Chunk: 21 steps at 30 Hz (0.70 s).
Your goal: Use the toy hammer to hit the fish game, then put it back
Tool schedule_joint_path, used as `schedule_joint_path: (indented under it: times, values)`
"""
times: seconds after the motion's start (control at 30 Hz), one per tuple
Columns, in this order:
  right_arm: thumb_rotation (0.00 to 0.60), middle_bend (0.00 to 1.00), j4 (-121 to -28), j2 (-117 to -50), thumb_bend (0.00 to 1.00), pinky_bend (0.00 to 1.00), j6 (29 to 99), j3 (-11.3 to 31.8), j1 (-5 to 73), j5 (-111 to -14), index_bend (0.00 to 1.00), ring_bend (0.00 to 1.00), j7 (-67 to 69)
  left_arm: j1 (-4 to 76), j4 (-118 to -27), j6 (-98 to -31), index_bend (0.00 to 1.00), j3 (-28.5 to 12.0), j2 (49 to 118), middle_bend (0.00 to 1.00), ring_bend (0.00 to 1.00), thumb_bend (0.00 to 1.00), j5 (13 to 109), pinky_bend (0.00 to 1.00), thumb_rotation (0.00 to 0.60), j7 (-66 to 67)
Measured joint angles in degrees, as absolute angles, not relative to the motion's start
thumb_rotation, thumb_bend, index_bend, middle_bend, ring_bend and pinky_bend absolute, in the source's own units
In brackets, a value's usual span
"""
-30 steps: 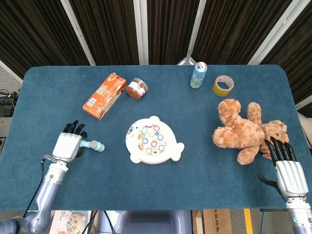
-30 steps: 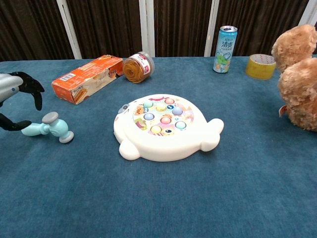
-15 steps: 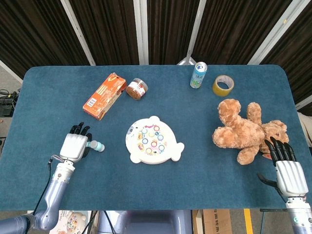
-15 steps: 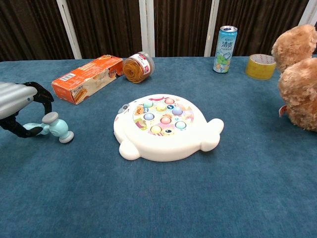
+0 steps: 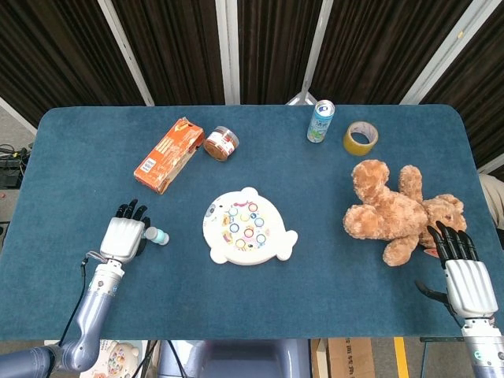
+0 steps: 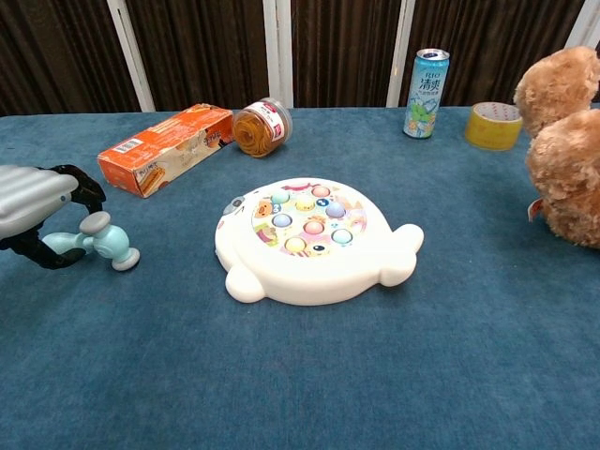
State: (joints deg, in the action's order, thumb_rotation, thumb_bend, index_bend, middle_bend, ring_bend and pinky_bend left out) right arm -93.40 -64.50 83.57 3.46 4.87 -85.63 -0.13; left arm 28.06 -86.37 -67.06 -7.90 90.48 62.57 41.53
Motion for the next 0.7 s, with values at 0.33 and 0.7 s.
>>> schedule_joint_path:
  times: [0.33, 0.7]
  values:
    - [0.6, 0.0, -93.4, -64.5, 0.18, 0.0, 83.7, 3.5, 4.8, -85.7, 0.0, 0.0, -0.2, 28.6, -85.8, -67.3, 0.48, -7.3, 91.4, 0.19, 0.05, 0.38, 62.4, 0.16, 0.6, 41.7]
    - [0.6, 0.0, -93.4, -64.5, 0.18, 0.0, 83.7, 3.5, 4.8, -85.7, 0.0, 0.0, -0.2, 29.1, -85.4, -67.5, 0.5, -7.1, 91.9, 0.26, 0.11, 0.45, 61.5, 0.2, 0.6, 42.1]
